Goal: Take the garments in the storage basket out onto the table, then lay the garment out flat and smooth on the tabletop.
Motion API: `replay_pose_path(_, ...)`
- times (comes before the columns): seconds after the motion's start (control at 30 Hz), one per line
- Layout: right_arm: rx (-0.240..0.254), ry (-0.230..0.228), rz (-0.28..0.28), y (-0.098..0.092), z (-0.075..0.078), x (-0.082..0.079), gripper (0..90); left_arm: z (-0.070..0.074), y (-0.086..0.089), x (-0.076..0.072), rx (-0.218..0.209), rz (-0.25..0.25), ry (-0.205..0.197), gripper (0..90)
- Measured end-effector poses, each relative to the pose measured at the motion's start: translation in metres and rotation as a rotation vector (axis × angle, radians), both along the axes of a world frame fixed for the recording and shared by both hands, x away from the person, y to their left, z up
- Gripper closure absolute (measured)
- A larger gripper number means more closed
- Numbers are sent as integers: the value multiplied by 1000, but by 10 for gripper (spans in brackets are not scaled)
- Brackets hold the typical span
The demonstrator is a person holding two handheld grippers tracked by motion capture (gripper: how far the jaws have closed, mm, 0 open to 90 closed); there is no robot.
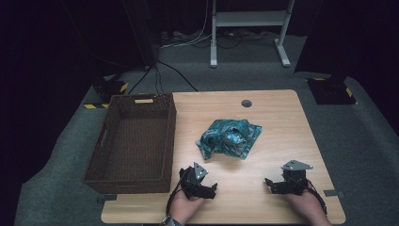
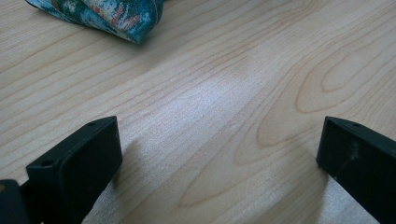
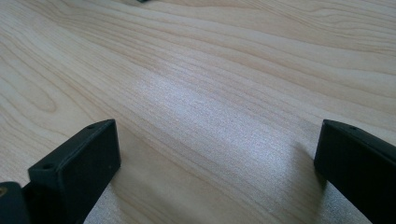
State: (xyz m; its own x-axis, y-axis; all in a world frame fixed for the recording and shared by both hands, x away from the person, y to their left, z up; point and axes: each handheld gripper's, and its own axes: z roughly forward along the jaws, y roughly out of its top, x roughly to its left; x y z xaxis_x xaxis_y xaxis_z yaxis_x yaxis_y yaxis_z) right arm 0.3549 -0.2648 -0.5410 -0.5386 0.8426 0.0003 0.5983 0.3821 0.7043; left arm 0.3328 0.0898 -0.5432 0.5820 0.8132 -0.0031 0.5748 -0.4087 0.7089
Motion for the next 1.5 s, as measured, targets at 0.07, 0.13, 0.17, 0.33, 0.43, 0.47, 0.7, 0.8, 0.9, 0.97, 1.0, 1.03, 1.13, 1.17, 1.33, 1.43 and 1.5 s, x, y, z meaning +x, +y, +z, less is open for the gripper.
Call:
replay_pose_path(0.07, 1, 0, -1, 0, 0, 0, 3, 0, 0, 0, 0, 0, 0, 0)
replay_pose_path(0.13, 2, 1, -1, 0, 0, 0, 4, 0, 0, 0, 0, 0, 0, 0)
replay_pose_path(0.17, 1, 0, -1, 0, 0, 0, 3, 0, 0, 0, 0, 0, 0, 0)
replay_pose_path(0.33, 7, 1, -2, 0, 0, 1, 3, 0, 0, -1, 0, 6, 0, 0)
replay_pose_path(0.43, 6, 2, -4, 0, 0, 1, 3, 0, 0, -1, 0, 6, 0, 0)
replay_pose_path(0.47, 5, 2, -4, 0, 0, 1, 3, 0, 0, -1, 0, 7, 1, 0)
replay_pose_path(0.7, 0, 0, 10, 0, 0, -1, 3, 0, 0, 0, 0, 19, -1, 0)
replay_pose_path(0.8, 1, 1, 10, 0, 0, -2, 4, 0, 0, 1, -1, 31, 1, 0)
replay_pose_path(0.9, 4, 1, 18, 0, 0, -1, 3, 0, 1, 1, -1, 39, 0, 0)
replay_pose_path(0.97, 7, 2, 21, -1, 0, -1, 4, 0, 1, 1, -1, 38, 0, 0)
replay_pose_path(1.0, 7, 1, 23, 0, 0, 0, 3, 0, 1, 1, 0, 35, 0, 0)
replay_pose_path(1.03, 6, 3, 24, 0, 0, 0, 3, 0, 1, 1, 1, 34, 0, 0)
replay_pose_path(1.13, 6, 4, 26, 0, 0, 1, 3, 0, 1, 1, 0, 29, 0, 0)
replay_pose_path(1.17, 8, 5, 26, 0, 0, 1, 3, 0, 1, 1, 0, 28, 0, 0)
replay_pose_path(1.33, 12, 7, 30, 0, 0, 1, 3, 1, 2, 2, 1, 48, -3, 14)
replay_pose_path(1.43, 13, 6, 34, 0, 0, 2, 3, 2, 4, 6, -8, 67, -6, 46)
replay_pose_path(1.5, 13, 7, 33, 1, 0, 2, 3, 3, 4, 9, -31, 70, -13, 59)
